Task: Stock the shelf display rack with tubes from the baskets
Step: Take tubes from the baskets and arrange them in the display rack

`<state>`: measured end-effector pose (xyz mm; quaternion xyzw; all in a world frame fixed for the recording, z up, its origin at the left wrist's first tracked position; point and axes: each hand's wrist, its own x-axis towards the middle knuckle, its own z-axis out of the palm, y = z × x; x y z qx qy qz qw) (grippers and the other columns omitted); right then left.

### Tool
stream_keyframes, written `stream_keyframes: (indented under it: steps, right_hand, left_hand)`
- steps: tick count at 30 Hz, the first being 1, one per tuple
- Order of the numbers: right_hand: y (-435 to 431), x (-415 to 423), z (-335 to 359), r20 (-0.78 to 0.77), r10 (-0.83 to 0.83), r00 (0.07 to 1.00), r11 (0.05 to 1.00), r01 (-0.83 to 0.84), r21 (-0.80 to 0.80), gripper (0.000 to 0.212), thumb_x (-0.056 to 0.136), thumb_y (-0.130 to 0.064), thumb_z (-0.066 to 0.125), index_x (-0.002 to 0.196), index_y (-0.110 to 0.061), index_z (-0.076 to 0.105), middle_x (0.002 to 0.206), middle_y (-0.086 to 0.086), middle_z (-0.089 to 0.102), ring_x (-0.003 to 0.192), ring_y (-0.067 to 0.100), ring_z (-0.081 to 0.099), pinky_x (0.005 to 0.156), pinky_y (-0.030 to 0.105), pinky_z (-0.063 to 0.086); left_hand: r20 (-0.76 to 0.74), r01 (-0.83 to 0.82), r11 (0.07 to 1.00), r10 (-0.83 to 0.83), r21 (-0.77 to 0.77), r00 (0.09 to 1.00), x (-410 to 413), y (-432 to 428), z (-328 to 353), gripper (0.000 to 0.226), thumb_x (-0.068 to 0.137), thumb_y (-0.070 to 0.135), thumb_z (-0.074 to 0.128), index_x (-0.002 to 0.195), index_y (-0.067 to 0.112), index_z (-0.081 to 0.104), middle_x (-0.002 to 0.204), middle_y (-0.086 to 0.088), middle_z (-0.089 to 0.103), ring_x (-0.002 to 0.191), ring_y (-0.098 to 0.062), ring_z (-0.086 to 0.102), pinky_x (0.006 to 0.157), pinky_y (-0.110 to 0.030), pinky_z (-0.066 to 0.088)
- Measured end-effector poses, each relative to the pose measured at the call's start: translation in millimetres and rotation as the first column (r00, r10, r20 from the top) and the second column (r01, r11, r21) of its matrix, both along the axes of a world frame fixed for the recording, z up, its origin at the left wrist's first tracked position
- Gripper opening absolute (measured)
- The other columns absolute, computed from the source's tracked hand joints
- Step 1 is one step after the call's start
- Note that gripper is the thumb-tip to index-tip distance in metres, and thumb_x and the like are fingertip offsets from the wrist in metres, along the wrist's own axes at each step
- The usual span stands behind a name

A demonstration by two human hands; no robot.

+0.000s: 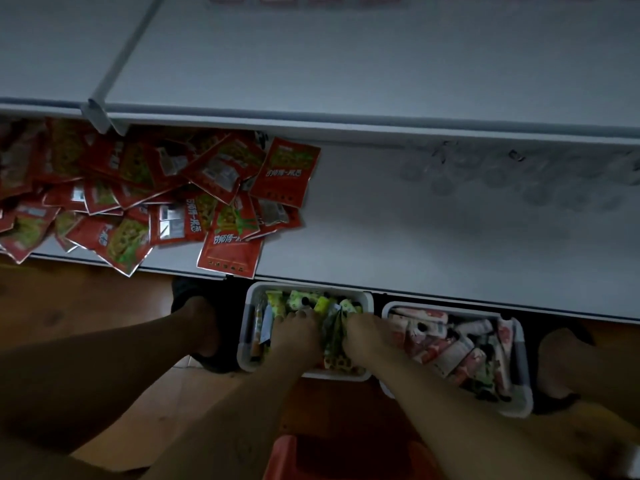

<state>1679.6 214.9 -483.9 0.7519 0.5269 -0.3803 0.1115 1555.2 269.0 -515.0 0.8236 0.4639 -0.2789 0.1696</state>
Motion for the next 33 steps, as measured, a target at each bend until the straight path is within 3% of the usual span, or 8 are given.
stream_keyframes:
  steps: [4,12,16,19,22,24,28,33]
  right_hand:
    - [5.2,-11.0,-14.2,-0.012,-0.054,0.998,0.998,0.054,-0.03,0.021,0.09,0.0,0.048,0.1,-0.002,0.066,0.103,0.016,0.065,0.096,0.031,0.064,0.073,0.035,0.05]
    - [14.6,-12.2,-29.4,0.043,-0.059,0.997,0.998,0.061,-0.033,0.022,0.089,0.003,0.047,0.094,-0.005,0.067,0.101,0.013,0.067,0.092,0.028,0.065,0.069,0.033,0.05]
    - [19.7,-4.1,-30.1,-0.059,-0.227,0.972,0.974,0.225,-0.042,0.003,0.087,-0.011,0.056,0.089,-0.011,0.058,0.094,0.009,0.065,0.087,0.027,0.064,0.06,0.028,0.044]
    - [14.3,8.9,-30.1,-0.217,-0.273,0.937,0.96,0.279,-0.002,0.033,0.082,-0.011,0.059,0.115,-0.013,0.058,0.075,-0.001,0.054,0.071,0.02,0.054,0.052,0.024,0.039]
    - [8.9,20.5,-14.3,-0.371,-0.256,0.893,0.945,0.312,0.099,0.015,0.083,-0.014,0.065,0.09,-0.023,0.057,0.079,-0.002,0.058,0.068,0.016,0.056,0.053,0.026,0.043]
    - [6.9,27.2,3.1,-0.449,-0.251,0.858,0.925,0.349,0.15,0.02,0.083,-0.015,0.068,0.082,-0.027,0.053,0.075,-0.008,0.056,0.065,0.013,0.056,0.053,0.024,0.043]
    - [3.7,35.7,39.0,-0.52,-0.258,0.814,0.877,0.423,0.227,0.023,0.08,-0.02,0.073,0.099,-0.016,0.063,0.078,-0.001,0.067,0.063,0.014,0.061,0.059,0.031,0.051]
    - [0.7,35.0,81.5,-0.611,-0.273,0.743,0.791,0.535,0.297,0.022,0.081,-0.025,0.074,0.1,-0.018,0.063,0.075,0.002,0.07,0.059,0.016,0.065,0.052,0.025,0.048]
  left_hand:
    - [-0.07,-0.04,0.999,0.039,-0.001,0.997,8.5,8.3,-17.5,0.058,0.09,0.031,0.055,0.138,0.005,0.035,0.119,-0.01,0.062,0.11,-0.028,0.058,0.099,-0.042,0.038]
    - [-0.022,-0.106,0.994,0.107,0.029,0.994,11.9,12.0,-24.7,0.037,0.089,0.029,0.052,0.12,0.011,0.044,0.115,-0.009,0.06,0.109,-0.028,0.055,0.102,-0.041,0.032]
    - [0.077,-0.169,0.985,0.168,0.011,0.983,6.0,12.3,-25.0,0.043,0.089,0.034,0.053,0.123,0.012,0.04,0.112,-0.008,0.062,0.105,-0.029,0.057,0.098,-0.04,0.034]
    - [0.155,-0.234,0.972,0.233,-0.014,0.96,4.0,14.6,-12.4,0.05,0.092,0.039,0.05,0.13,0.012,0.033,0.109,-0.009,0.065,0.105,-0.031,0.058,0.102,-0.043,0.033]
    - [0.201,-0.261,0.965,0.256,0.0,0.946,-1.1,18.7,10.2,0.046,0.091,0.041,0.052,0.127,0.016,0.035,0.106,-0.008,0.067,0.105,-0.031,0.06,0.101,-0.046,0.032]
    - [0.257,-0.238,0.97,0.242,-0.046,0.936,-6.1,23.7,31.1,0.041,0.091,0.043,0.053,0.122,0.019,0.041,0.107,-0.008,0.067,0.101,-0.03,0.062,0.089,-0.04,0.043]
    - [0.334,-0.207,0.978,0.203,-0.025,0.92,-16.5,35.4,87.3,0.034,0.081,0.047,0.067,0.106,0.024,0.064,0.104,-0.001,0.068,0.094,-0.022,0.064,0.078,-0.029,0.049]
    - [0.518,-0.336,0.941,0.27,0.036,0.811,-23.4,36.3,157.7,0.02,0.07,0.029,0.079,0.084,0.019,0.069,0.084,0.001,0.07,0.077,-0.018,0.064,0.068,-0.033,0.055]
